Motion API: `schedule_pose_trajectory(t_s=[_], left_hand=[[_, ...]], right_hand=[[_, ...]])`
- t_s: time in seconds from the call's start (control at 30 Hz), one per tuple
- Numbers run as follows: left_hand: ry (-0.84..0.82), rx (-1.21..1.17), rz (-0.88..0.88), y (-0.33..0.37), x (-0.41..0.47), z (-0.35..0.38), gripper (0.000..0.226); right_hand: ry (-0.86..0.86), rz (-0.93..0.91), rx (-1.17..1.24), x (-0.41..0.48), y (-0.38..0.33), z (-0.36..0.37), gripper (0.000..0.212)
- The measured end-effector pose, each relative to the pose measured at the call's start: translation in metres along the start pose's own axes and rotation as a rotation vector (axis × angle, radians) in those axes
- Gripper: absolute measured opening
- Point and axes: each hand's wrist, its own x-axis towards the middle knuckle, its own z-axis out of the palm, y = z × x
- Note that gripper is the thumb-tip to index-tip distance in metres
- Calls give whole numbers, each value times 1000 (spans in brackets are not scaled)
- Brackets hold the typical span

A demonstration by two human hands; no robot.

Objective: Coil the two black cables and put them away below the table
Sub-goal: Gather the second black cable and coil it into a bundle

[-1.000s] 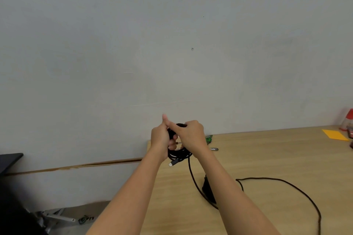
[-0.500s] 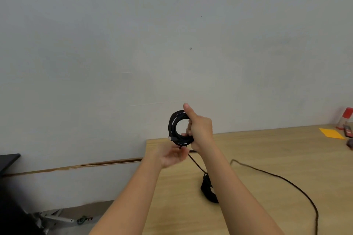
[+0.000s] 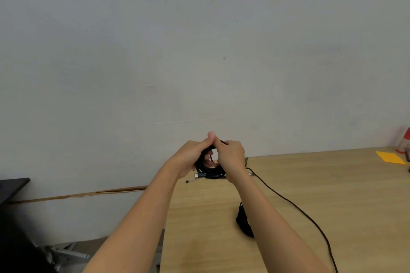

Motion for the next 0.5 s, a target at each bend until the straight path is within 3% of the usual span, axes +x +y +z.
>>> schedule_pose_trajectory(t_s=[0.13,0.2,0.27,0.37,0.5], left_hand=[[124,43,63,0,-2,8,52],[120,-3,82,1,-3,7,52],[66,-95,68,-1,-4,3,51],[-48,-186,50,-7,-7,-5,37],[-44,-253,27,-13,-9,-5,32]], right_hand=[[38,-110,-168,-3,4,6,47],[89,-148,-333,-2,9,9,47],[21,-184,-437,-2,7,7,47],[-179,-176,-362,5,5,1,61],[-209,-168,-186,5,2,0,57]])
